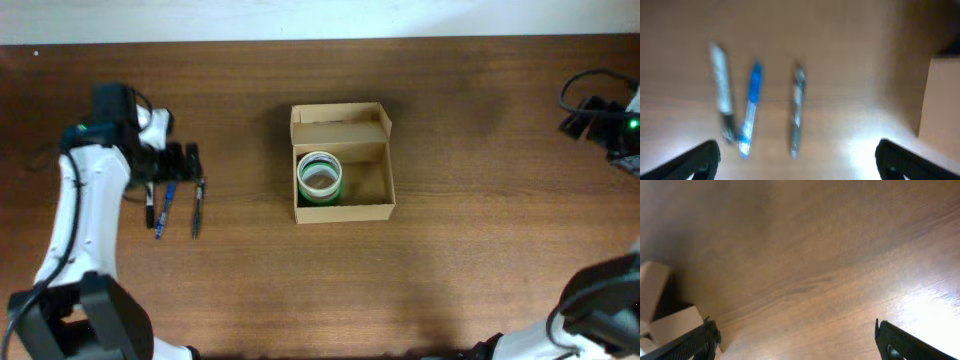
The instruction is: Pack container
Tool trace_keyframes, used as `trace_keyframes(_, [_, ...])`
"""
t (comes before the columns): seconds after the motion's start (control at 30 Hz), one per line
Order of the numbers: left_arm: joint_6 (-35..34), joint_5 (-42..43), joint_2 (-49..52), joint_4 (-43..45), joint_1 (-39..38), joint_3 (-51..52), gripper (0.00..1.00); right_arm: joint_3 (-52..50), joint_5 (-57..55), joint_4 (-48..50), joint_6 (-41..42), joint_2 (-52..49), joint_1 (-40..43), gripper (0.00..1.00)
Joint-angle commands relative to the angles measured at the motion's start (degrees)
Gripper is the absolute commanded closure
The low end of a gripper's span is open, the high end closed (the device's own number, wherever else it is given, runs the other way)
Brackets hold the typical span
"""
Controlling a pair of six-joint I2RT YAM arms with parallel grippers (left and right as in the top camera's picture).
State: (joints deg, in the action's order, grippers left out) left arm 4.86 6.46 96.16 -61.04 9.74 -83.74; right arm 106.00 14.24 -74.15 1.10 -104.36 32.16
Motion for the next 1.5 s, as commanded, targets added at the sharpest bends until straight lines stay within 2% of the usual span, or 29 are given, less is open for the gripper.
trace_keyframes(0.0, [2.10, -9.40, 0.04, -6.45, 0.20, -12.66, 0.00, 0.00, -2.08, -0.68, 0.48, -4.00, -0.26, 0.01])
trace_keyframes(0.1, [2.86, -14.12, 0.04, -8.83, 0.72, -17.42, 0.01, 0.00, -2.05, -0.66, 0.48, -6.21, -0.26, 0.01])
trace_keyframes(0.23, [6.64, -17.40, 0.52, -9.16, 3.19, -17.38, 0.01, -0.02, -2.08, -0.63, 0.48, -7.78, -0.26, 0.01])
trace_keyframes(0.4, [6.60, -12.83, 4.42, -10.29, 7.21, -17.33, 0.01, 0.00, -2.08, -0.63, 0.48, -8.11, -0.26, 0.01])
trace_keyframes(0.63, [6.64, -8.31, 13.68, -11.74, 8.70, -17.33, 0.00, 0.00, -2.08, -0.63, 0.48, -8.11, -0.26, 0.01])
trace_keyframes(0.83, [7.76, -7.76, 23.54, -12.02, 8.66, -17.33, 0.09, -0.02, -2.08, -0.63, 0.48, -8.11, -0.26, 0.01])
trace_keyframes(0.93, [8.39, -7.72, 27.12, -11.91, 8.66, -17.33, 0.19, 0.00, -2.08, -0.63, 0.48, -8.11, -0.26, 0.01])
trace_keyframes(1.0, [8.35, -7.58, 28.87, -11.58, 8.66, -17.33, 0.22, -0.02, -2.08, -0.61, 0.46, -8.11, -0.26, 0.01])
trace_keyframes(1.47, [7.21, -7.08, 32.24, -8.46, 7.89, -17.31, 0.25, -0.02, -2.08, -0.61, 0.48, -8.11, -0.26, 0.01])
